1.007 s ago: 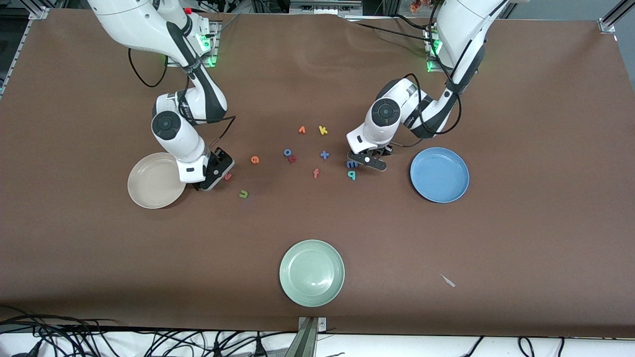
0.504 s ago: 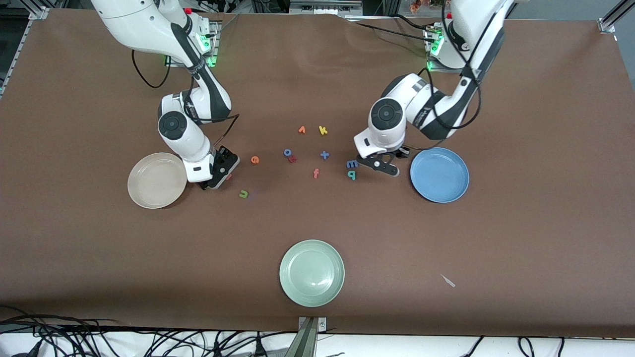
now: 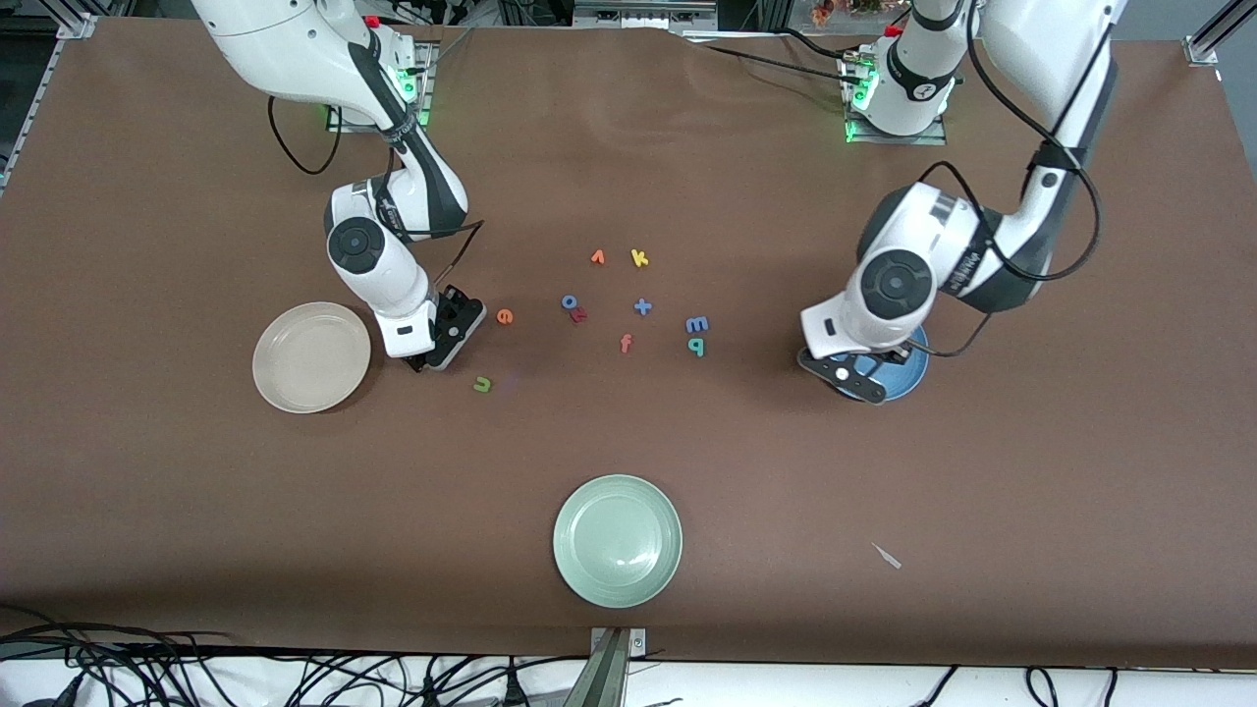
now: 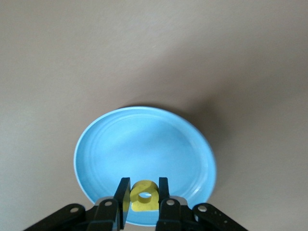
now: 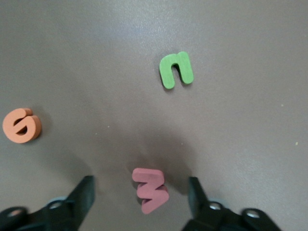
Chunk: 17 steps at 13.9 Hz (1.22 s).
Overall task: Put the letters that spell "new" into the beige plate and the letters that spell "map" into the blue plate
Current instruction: 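Release the a onto the blue plate while the right gripper grasps the w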
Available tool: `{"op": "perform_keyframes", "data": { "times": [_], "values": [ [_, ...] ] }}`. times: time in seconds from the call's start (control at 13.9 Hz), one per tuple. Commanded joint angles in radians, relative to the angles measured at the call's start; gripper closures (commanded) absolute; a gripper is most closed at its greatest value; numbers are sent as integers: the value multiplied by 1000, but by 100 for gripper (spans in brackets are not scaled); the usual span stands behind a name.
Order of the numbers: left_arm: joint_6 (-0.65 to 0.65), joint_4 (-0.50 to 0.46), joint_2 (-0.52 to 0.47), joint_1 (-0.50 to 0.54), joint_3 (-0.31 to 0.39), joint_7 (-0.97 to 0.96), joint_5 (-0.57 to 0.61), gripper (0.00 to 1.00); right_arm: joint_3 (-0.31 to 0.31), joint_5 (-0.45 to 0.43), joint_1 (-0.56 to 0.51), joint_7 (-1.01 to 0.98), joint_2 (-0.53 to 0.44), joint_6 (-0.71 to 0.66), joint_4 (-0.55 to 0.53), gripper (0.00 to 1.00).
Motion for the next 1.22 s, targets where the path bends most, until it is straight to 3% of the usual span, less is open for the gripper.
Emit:
{"op": "perform_keyframes", "data": {
  "times": [0.0,0.22,0.29,0.36,0.43,0.79,1.15],
  "values": [
    [38,22,84,16,-12,6,72,89,1,0,-8,-16,11,12,2,24],
    [92,14,135,36,-10,1,77,87,1,6,-11,-9,12,-8,2,34],
    [102,14,147,39,-10,1,77,80,1,8,-11,-7,9,-26,10,35],
    [104,14,151,45,-12,0,77,34,1,8,-11,-7,9,-30,10,36],
    [104,14,148,50,-12,-2,78,0,1,8,-11,-7,9,-30,10,42],
    [50,29,50,45,-65,-35,45,0,1,11,-11,-4,11,-31,10,66],
    [61,39,59,-4,-183,-369,-48,0,1,15,-11,45,9,-34,11,91]
  ]
}}
